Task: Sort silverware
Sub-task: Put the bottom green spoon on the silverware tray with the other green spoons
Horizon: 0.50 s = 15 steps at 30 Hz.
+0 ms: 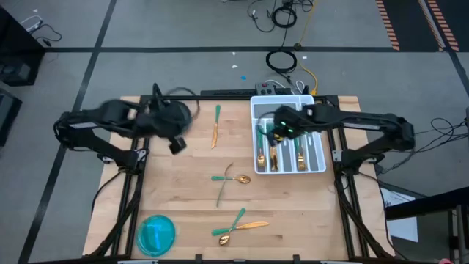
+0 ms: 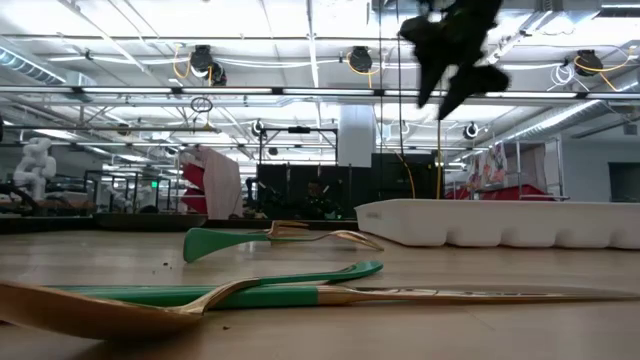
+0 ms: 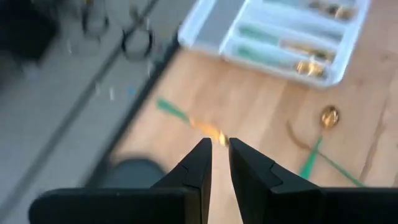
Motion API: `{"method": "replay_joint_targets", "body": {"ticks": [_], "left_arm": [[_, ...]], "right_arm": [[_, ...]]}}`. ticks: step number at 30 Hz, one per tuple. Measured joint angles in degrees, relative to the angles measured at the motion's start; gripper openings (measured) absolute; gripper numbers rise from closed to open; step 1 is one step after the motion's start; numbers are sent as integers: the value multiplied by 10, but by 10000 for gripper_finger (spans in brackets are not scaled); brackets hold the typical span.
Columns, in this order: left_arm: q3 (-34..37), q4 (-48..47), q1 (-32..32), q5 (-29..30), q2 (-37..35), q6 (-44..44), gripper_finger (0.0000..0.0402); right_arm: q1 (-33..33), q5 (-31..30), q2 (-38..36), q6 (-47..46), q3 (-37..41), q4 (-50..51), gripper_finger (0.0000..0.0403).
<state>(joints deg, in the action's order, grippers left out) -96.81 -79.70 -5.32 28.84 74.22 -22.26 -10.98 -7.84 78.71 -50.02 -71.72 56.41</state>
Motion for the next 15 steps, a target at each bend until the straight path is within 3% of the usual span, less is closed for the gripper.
{"method": "replay_joint_targets", "body": {"ticks": [4,7,12,15], "left_arm": [[119,4,-23,-24,0,-151,63],[212,84,-53,-39,0,-258,63],[321,272,-83,-74,2,-402,69],[356,324,-83,-76,16,-471,82]], "right_arm": [[51,-46,-50,-32,0,151,188],[96,-77,-75,-62,0,242,188],[151,-98,-96,-93,0,290,187],[175,-120,-97,-92,0,290,187]]}}
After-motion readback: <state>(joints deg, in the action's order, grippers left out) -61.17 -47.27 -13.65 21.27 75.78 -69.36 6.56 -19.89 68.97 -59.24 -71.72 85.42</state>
